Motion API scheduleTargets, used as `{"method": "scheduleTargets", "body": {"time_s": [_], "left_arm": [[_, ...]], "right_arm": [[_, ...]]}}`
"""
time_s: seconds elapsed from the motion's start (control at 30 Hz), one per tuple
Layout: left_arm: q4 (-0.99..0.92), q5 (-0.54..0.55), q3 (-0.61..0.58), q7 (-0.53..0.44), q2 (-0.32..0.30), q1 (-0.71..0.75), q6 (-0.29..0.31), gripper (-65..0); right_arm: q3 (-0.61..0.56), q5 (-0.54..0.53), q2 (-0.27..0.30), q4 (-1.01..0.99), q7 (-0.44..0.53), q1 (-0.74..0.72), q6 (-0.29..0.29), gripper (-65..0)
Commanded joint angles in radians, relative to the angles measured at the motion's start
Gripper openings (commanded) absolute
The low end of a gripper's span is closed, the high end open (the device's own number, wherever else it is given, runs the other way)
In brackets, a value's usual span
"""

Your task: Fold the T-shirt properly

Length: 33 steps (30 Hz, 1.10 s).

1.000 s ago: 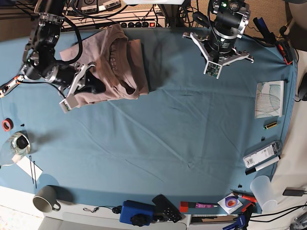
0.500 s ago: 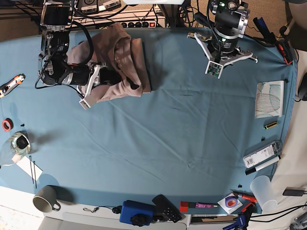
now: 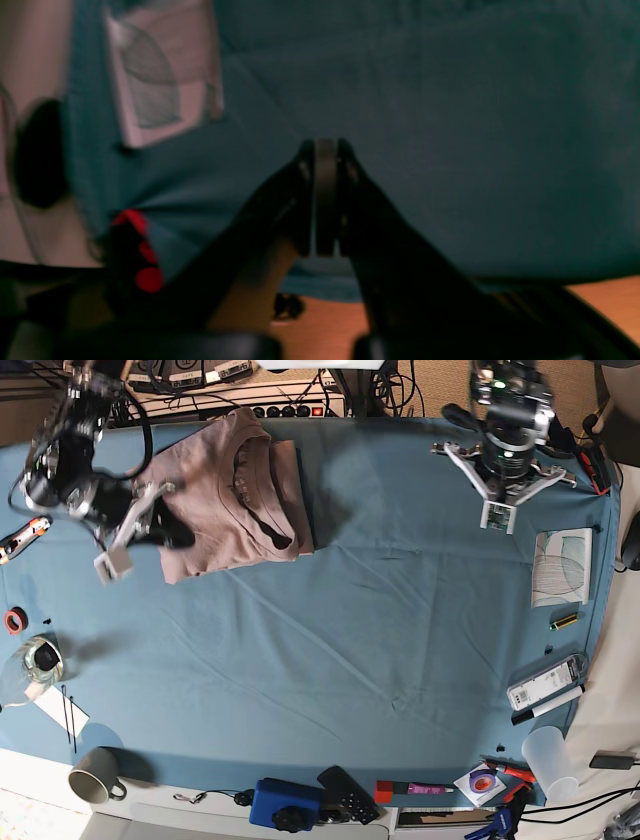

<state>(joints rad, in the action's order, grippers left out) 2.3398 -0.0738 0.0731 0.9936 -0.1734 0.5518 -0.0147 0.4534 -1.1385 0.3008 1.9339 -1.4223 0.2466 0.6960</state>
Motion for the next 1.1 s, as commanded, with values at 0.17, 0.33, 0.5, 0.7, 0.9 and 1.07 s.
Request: {"method": "scheduleTargets", "body": {"time_s": [0.17, 0.33, 0.5, 0.7, 0.9, 1.07], "left_arm": [[0.016, 0.150, 0.143, -0.002, -0.004, 0.075, 0.039, -65.0], [0.016, 0.151, 0.208, 0.001, -0.005, 0.177, 0.040, -65.0], [0.016, 0.219, 0.218, 0.000, -0.005, 0.274, 0.043, -65.0], [0.016, 0.236, 0.218, -0.002, -0.004, 0.367, 0.068, -65.0], [-0.119, 0.236, 0.218, -0.034, -0.004, 0.415, 0.069, -65.0], [-0.290, 0.290, 0.218, -0.052, -0.004, 0.415, 0.130, -65.0]], "right_arm": [[0.060, -0.031, 0.012, 0.174, 0.026, 0.185, 0.002, -65.0], [0.078, -0.003, 0.009, 0.215, 0.026, 0.311, 0.002, -65.0], [0.078, 0.038, 0.007, 0.215, 0.026, 0.432, 0.002, -65.0], [0.078, 0.131, 0.006, 0.214, 0.026, 0.573, 0.002, -65.0], [0.078, 0.146, 0.006, 0.211, 0.026, 0.678, 0.002, -65.0], [0.040, 0.266, 0.007, 0.209, 0.026, 0.740, 0.002, -65.0]]}}
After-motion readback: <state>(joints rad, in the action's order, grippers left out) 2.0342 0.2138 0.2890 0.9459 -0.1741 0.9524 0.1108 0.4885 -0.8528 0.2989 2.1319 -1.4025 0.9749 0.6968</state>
